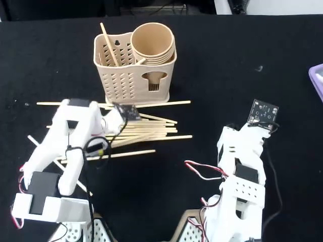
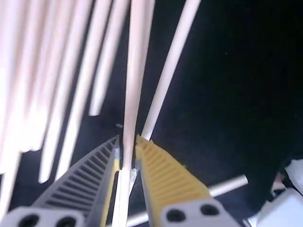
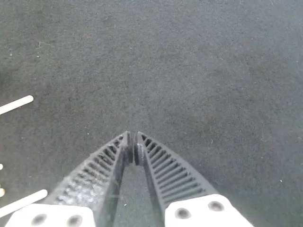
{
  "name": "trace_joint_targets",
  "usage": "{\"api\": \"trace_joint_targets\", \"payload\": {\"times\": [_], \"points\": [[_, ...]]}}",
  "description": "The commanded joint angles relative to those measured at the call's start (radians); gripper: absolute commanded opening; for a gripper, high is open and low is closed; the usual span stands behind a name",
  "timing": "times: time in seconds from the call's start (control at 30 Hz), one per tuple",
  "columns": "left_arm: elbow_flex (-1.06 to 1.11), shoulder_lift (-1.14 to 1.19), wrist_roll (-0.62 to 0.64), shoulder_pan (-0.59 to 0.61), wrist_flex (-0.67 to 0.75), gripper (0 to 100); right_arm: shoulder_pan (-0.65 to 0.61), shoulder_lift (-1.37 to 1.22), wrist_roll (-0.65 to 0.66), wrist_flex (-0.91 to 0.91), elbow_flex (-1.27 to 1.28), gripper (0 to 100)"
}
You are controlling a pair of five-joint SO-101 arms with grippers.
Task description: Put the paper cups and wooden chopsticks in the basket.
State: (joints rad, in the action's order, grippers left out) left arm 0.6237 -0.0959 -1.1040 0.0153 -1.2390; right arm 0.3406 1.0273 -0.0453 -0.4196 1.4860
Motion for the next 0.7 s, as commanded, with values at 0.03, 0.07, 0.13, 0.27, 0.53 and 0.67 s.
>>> {"api": "trace_joint_targets", "payload": {"times": [0.03, 0.07, 0.13, 0.27, 0.53, 0.67], "points": [[-0.213, -0.014, 0.005, -0.013, -0.169, 3, -0.011, 0.031, 0.009, 0.023, -0.008, 2.5], [-0.239, -0.014, 0.005, -0.016, -0.203, 3, -0.011, 0.031, 0.009, 0.023, -0.008, 2.5], [-0.291, -0.014, 0.005, -0.027, -0.265, 3, -0.011, 0.031, 0.009, 0.023, -0.008, 2.5], [-0.394, -0.014, 0.012, -0.036, -0.384, 3, -0.011, 0.031, 0.009, 0.023, -0.008, 2.5], [-0.441, -0.229, 0.012, -0.025, -0.480, 3, -0.009, 0.031, 0.009, 0.023, -0.008, 2.5], [-0.443, -0.405, 0.054, -0.036, -0.473, 3, -0.009, 0.031, 0.009, 0.023, -0.008, 2.5]]}}
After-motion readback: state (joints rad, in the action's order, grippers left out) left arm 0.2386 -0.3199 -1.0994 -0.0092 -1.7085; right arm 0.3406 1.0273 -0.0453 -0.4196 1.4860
